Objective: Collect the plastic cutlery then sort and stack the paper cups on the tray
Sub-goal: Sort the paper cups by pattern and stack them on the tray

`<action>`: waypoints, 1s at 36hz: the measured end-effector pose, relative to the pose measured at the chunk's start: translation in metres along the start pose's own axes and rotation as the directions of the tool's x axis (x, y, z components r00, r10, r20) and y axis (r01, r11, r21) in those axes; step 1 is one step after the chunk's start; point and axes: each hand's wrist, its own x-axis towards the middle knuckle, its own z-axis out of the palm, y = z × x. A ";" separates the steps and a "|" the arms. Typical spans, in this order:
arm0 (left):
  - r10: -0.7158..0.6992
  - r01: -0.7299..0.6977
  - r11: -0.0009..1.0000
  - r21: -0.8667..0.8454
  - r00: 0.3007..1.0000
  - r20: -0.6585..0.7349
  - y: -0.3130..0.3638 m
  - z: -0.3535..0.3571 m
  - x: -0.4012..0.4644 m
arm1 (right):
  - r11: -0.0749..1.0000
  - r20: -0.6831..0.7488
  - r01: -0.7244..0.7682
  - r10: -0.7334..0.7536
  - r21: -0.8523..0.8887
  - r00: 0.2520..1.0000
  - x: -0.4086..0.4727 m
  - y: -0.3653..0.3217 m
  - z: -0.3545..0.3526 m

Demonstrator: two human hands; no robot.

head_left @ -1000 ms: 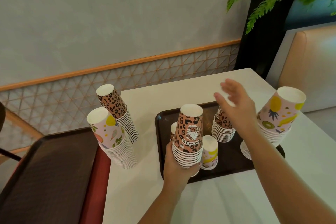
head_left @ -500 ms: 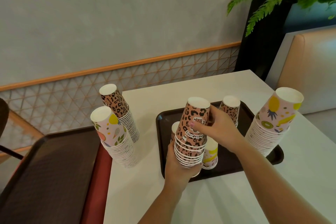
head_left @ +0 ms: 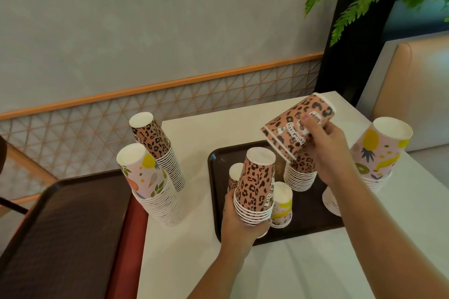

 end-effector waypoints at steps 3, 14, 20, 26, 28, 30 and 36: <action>0.024 -0.024 1.000 0.007 1.000 -0.012 -0.001 0.001 0.002 | 0.984 -0.124 0.140 -0.153 -0.107 0.980 0.011 -0.005 -0.006; 0.011 -0.011 1.000 -0.028 1.000 -0.008 -0.006 0.002 0.007 | 0.677 -0.169 0.208 -0.447 -0.706 0.879 0.039 0.023 -0.025; 0.039 -0.040 0.999 -0.021 0.999 -0.030 -0.004 0.003 0.007 | 0.673 -0.132 0.214 -0.424 -0.708 0.896 0.022 0.038 -0.021; 0.080 -0.083 0.995 -0.056 0.995 -0.053 0.001 0.002 0.006 | 0.762 0.299 0.396 -0.274 -0.512 0.914 -0.008 0.032 0.003; 0.074 -0.078 0.994 -0.078 0.996 -0.057 0.004 0.001 0.005 | 0.778 0.453 0.344 -0.086 -0.526 0.887 -0.014 0.033 0.010; 0.071 -0.076 0.993 -0.092 0.996 -0.061 0.006 0.001 0.004 | 0.771 0.528 0.312 0.037 -0.556 0.848 -0.018 0.036 0.015; 0.086 -0.090 0.994 -0.064 0.995 -0.055 0.008 -0.002 0.001 | 0.725 0.512 0.323 0.048 -0.608 0.858 -0.026 0.042 0.021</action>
